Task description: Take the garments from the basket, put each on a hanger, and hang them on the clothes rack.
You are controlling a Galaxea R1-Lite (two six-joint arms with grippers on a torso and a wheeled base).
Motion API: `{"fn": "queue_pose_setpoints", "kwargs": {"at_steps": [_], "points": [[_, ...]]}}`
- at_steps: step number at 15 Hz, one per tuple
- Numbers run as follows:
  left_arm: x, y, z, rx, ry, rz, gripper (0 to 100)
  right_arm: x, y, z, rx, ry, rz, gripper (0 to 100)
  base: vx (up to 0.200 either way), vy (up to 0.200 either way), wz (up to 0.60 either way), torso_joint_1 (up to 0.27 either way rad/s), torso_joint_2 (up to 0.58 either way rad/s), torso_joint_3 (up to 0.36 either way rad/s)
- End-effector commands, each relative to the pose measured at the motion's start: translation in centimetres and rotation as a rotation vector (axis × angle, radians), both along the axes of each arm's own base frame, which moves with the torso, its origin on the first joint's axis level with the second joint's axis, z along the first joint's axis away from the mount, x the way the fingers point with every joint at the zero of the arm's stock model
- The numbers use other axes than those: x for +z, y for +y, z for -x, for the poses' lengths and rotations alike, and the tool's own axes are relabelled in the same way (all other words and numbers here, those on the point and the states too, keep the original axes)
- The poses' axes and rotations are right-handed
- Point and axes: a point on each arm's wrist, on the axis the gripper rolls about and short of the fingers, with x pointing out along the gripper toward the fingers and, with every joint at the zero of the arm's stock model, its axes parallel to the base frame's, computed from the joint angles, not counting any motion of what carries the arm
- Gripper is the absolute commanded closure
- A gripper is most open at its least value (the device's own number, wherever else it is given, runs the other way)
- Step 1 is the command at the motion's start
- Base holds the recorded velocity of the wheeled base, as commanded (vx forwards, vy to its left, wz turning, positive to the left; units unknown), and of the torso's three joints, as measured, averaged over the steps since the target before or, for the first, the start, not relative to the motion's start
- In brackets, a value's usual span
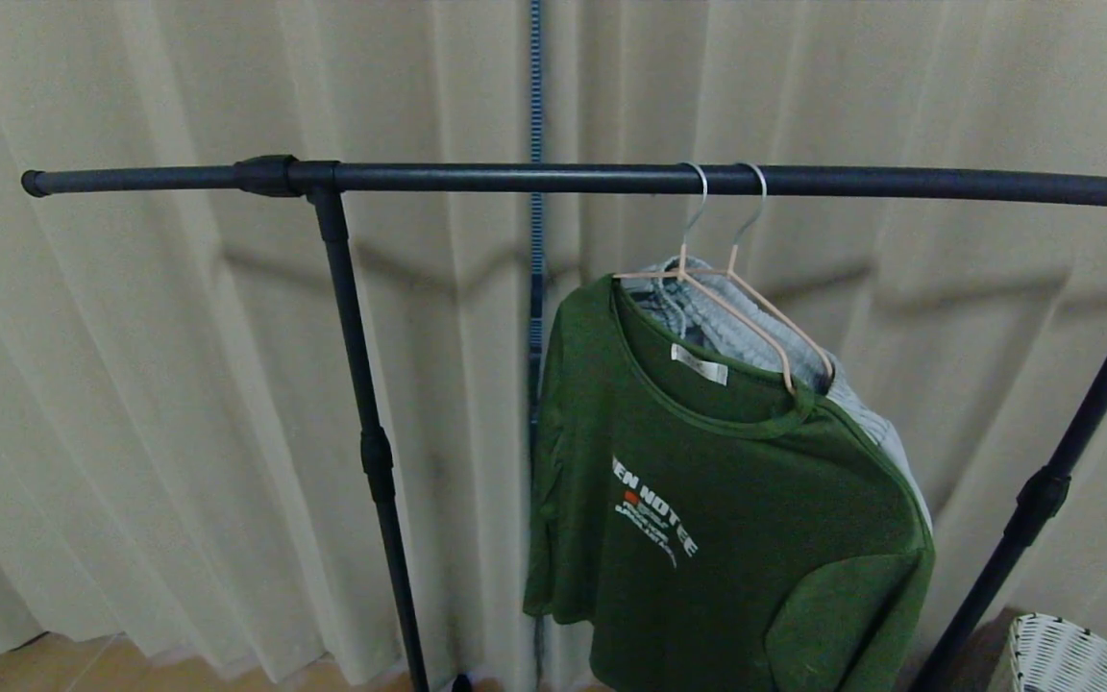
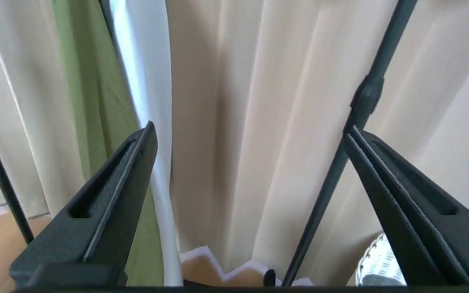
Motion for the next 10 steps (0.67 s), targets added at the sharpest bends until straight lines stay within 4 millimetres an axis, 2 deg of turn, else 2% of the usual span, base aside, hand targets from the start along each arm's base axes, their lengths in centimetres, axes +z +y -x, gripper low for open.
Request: {"fn": "queue_pose_setpoints", "kwargs": {"at_steps": [1,10], "points": [[0.0,0.0,0.01,0.0,-0.002,0.0,0,-0.11,-0.01,-0.03,-0.002,0.002,0.001,0,0.0,0.0,0.0,0.0,0.0,0.0],[0.0,0.0,0.01,0.0,-0.002,0.0,0,-0.11,-0.03,-0.04,-0.012,-0.001,-0.004,0,0.0,0.0,0.0,0.0,0.0,0.0]]}}
